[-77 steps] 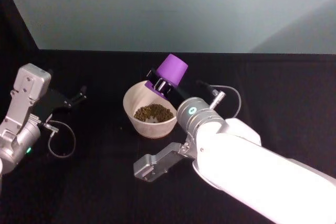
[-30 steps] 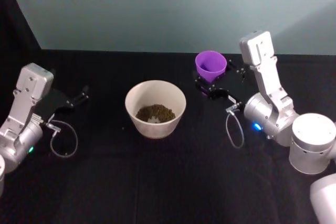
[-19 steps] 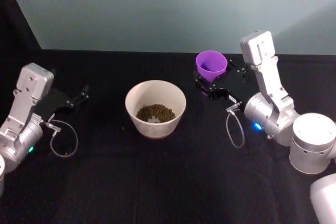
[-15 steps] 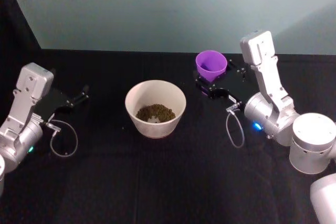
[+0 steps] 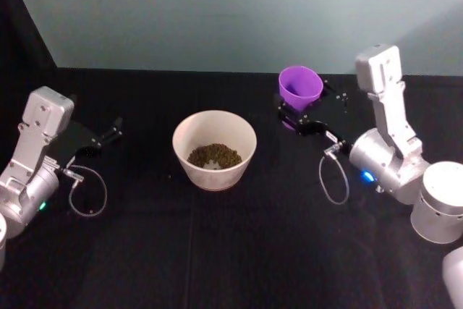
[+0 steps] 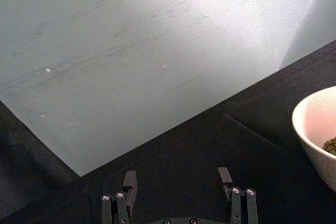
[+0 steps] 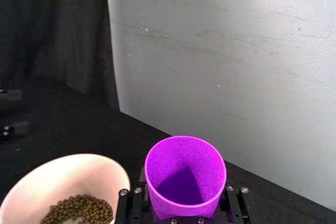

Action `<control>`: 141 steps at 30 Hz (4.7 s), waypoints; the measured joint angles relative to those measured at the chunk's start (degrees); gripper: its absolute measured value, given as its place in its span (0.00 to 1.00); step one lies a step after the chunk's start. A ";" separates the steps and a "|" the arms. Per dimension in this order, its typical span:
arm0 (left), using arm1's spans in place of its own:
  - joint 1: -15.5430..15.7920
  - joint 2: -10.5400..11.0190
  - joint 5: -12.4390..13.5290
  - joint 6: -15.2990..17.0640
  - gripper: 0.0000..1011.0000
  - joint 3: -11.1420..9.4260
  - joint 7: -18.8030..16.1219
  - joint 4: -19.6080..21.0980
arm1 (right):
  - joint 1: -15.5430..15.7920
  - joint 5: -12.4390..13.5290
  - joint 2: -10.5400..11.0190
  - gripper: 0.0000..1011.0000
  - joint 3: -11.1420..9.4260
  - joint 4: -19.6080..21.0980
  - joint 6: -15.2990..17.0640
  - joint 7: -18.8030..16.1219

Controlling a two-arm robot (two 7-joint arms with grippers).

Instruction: Pick up the cup and pour the mung beans from the cup into the bowl.

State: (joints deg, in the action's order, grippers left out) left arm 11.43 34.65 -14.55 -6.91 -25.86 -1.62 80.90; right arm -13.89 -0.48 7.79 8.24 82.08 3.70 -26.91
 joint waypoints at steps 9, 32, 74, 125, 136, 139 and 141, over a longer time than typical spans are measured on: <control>0.00 0.00 0.00 0.00 0.99 0.00 0.00 0.00 | -1.24 4.45 1.93 0.71 -0.09 -6.82 -4.22 -3.83; 0.00 0.00 0.00 0.00 0.99 0.00 0.00 0.00 | -3.15 9.01 2.70 0.71 2.73 -16.81 -7.95 -4.89; 0.00 0.00 0.00 0.00 0.99 0.00 0.00 0.00 | 0.62 11.86 6.61 0.99 4.52 -3.79 -9.72 5.67; 0.00 0.00 0.00 0.00 0.99 0.00 0.00 0.00 | 0.51 7.53 6.95 0.99 -0.16 -12.60 -10.86 13.13; 0.00 0.00 0.00 0.00 0.99 0.00 0.00 0.00 | 0.49 7.59 6.95 0.99 -0.16 -12.59 -10.90 13.11; 0.00 0.00 0.00 0.00 0.99 0.00 0.00 0.00 | 0.49 7.59 6.95 0.99 -0.16 -12.59 -10.91 13.10; 0.00 0.00 0.00 0.00 0.99 0.00 0.00 0.00 | 0.49 7.59 6.96 0.99 -0.16 -12.59 -10.91 13.10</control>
State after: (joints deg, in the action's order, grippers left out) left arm 11.43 34.64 -14.55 -6.91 -25.86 -1.62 80.90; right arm -13.40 7.11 14.74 8.08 69.48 -7.21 -13.80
